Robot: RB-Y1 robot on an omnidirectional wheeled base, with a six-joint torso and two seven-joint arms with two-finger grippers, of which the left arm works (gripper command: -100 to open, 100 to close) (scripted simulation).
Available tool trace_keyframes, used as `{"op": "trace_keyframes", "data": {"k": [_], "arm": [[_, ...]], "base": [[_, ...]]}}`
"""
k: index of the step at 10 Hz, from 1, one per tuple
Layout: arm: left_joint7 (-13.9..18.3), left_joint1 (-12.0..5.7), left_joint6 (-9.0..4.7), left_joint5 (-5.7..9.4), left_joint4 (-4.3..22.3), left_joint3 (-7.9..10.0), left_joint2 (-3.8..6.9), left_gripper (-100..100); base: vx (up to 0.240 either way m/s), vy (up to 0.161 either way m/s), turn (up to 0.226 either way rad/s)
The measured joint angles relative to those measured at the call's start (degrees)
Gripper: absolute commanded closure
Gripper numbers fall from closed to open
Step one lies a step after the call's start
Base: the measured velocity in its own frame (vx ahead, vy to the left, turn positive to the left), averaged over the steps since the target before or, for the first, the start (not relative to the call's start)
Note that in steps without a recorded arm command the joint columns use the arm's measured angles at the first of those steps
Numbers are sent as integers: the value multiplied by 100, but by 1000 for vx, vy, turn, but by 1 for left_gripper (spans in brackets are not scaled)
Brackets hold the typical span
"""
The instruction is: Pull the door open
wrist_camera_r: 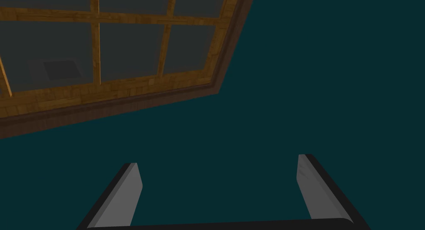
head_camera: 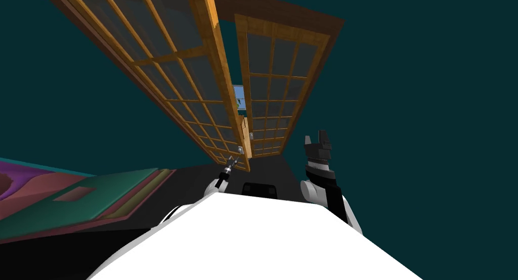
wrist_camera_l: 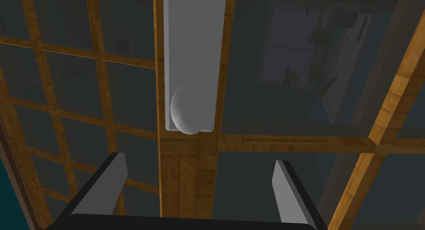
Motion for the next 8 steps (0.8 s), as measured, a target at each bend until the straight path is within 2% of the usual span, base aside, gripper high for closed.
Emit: {"op": "trace_keyframes", "data": {"k": [1,2,3,4,5,6,8], "arm": [[-36,-78,-101,-74,85,-75,16,-100],[-30,-31,-121,-118,-8,-124,27,-100],[-23,-22,-116,-122,-25,-129,29,-100],[2,80,-92,-96,-137,-99,52,-100],[1,55,-149,-67,-33,-65,83,-100],[31,142,-166,-33,-109,-27,123,-100],[37,150,-273,49,22,72,202,-100]], "base": [[-160,70,-40],[-55,25,-1],[105,-22,-145],[167,-32,-99],[204,-35,-145],[162,-40,-69],[222,-57,-201]]}}
